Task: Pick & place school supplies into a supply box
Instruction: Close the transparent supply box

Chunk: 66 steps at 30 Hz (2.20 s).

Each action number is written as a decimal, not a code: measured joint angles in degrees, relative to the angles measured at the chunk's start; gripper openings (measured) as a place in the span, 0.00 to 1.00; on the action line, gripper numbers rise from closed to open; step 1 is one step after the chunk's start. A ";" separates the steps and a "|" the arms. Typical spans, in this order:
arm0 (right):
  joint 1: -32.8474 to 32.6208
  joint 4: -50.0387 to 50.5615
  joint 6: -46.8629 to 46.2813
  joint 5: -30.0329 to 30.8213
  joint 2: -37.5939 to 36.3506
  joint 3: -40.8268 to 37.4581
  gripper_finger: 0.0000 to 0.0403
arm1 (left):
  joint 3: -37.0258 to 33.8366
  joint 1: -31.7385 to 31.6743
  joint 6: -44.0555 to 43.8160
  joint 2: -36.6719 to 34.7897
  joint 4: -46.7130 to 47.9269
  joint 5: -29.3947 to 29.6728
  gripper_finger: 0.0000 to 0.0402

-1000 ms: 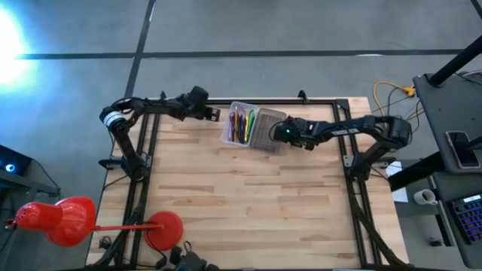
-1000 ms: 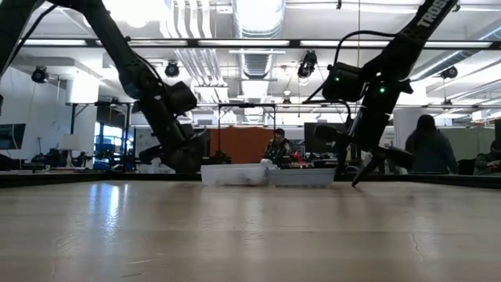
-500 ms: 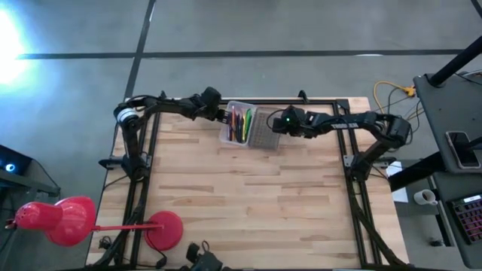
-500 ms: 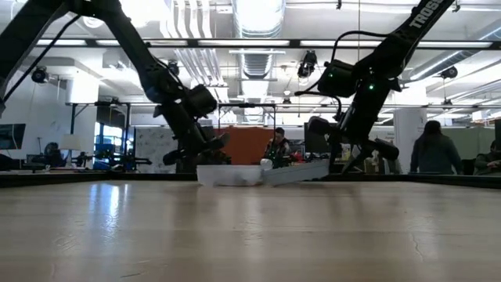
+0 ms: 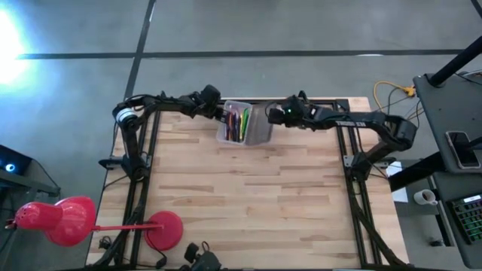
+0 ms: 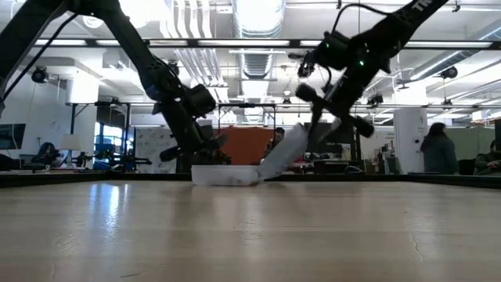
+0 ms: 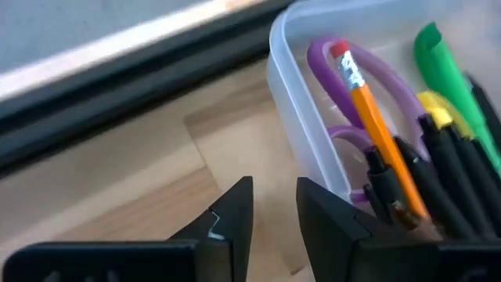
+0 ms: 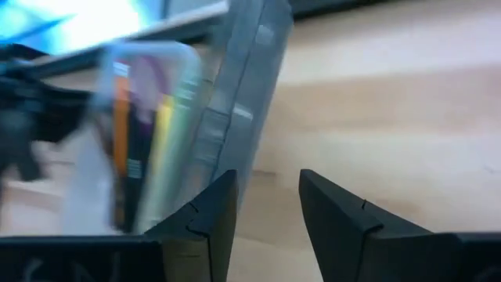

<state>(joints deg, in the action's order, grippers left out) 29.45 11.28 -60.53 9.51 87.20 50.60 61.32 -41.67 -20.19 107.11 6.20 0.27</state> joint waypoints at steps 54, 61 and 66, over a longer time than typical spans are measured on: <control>-2.78 20.84 22.16 -5.00 16.02 20.00 0.12 | 12.30 7.24 -9.09 8.43 -9.04 -19.82 0.21; -2.67 19.66 20.68 -4.74 15.56 16.05 0.07 | 22.33 7.23 -3.93 13.30 2.81 -19.90 0.21; -2.67 19.20 20.68 -4.91 15.67 16.34 0.07 | 23.21 7.23 -3.08 13.40 6.68 -22.23 0.21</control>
<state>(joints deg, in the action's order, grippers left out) 26.79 30.48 -39.85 4.60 102.86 66.93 84.53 -34.44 -23.27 120.51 12.88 -21.96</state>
